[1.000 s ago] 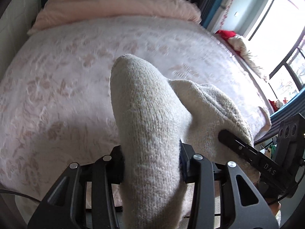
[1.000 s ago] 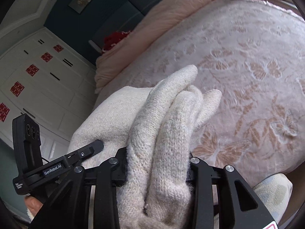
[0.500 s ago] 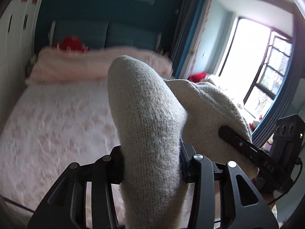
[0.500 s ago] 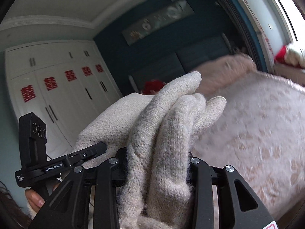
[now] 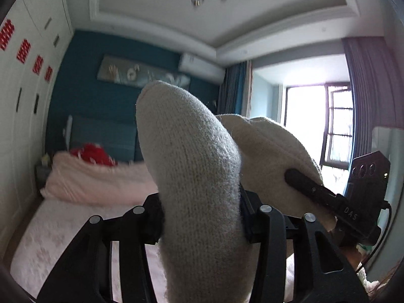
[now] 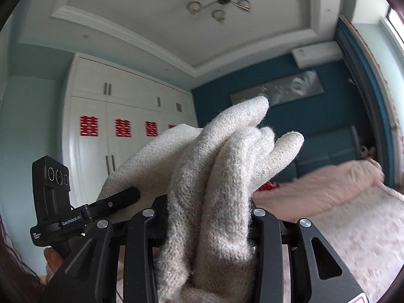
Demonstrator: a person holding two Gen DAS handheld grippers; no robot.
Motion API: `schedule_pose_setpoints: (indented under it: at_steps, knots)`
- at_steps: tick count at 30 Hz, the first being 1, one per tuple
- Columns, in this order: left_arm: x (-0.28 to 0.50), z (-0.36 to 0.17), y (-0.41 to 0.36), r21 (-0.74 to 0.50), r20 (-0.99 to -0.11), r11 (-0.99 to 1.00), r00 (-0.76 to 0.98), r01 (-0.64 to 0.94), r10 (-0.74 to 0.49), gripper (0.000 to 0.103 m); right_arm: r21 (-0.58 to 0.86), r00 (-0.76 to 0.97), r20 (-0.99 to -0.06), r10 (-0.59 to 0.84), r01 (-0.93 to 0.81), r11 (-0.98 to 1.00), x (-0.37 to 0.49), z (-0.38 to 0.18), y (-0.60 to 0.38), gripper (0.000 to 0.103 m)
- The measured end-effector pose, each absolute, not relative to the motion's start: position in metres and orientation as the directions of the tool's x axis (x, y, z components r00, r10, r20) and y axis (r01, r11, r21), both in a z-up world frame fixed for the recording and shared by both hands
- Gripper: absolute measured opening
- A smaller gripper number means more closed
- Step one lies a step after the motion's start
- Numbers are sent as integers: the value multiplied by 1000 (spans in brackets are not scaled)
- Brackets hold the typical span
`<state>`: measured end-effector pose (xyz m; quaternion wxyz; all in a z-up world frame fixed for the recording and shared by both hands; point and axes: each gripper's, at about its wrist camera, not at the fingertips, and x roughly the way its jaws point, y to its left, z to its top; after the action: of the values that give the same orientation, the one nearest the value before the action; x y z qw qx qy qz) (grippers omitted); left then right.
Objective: Fold small clothes
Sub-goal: 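Lift the folded sweater off the bed with both grippers, then lower the folded sweater onto the bed with both grippers and open them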
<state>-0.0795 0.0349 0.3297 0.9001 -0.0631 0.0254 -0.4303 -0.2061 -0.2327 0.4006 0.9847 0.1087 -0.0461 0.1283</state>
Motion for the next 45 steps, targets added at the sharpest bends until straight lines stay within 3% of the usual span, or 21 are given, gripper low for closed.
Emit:
schedule_pose_setpoints:
  at_steps: [5,11,13,14,18,20,21,23,27,28,31,36,39,42,45]
  knots:
    - [-54,323,58,-157,26,647,658,746,-753,47,244,944,116,309,-329,912,-163,392,-225,36]
    - [4,259,62,-217,-73,716,721,663,-689,48,327,938,5,348,-330,885,-93,337,-219,41]
    - [25,228,64,-242,-118,737,735,631,-668,48,393,930,-75,360,-305,868,-58,289,-225,45]
    - [42,196,60,-252,-176,767,752,590,-636,52,418,928,-111,355,-281,864,-46,269,-226,46]
    - [89,80,62,-268,-422,856,745,442,-517,58,508,867,-419,270,-23,861,-7,125,-241,53]
    - [104,7,64,-203,-608,920,693,336,-388,57,431,795,-581,174,119,895,-10,62,-247,54]
    - [105,-15,68,-196,-660,931,660,308,-358,55,382,746,-652,132,173,908,-17,36,-250,53]
    - [97,-40,83,-226,-702,939,625,259,-342,55,389,718,-684,133,204,898,-36,19,-257,52]
    - [84,-27,90,-315,-686,920,614,234,-391,56,426,750,-632,195,127,896,-45,46,-253,52]
    - [84,-23,86,-322,-681,916,613,239,-400,56,431,757,-617,217,95,897,-41,53,-245,48]
    - [99,-18,58,-309,-696,913,592,265,-407,57,447,726,-616,306,2,895,-23,54,-221,4]
    - [112,-79,15,-114,-836,956,493,271,-240,57,306,539,-812,223,69,949,12,-16,-192,0]
    - [109,-88,17,-94,-841,960,495,263,-218,59,349,557,-796,238,101,932,5,-7,-191,0]
    - [109,-84,23,-118,-846,960,480,255,-231,60,250,597,-786,162,68,966,-5,21,-174,0]
    - [112,-95,24,-112,-864,962,454,247,-217,63,207,514,-848,129,98,973,-2,-16,-170,0]
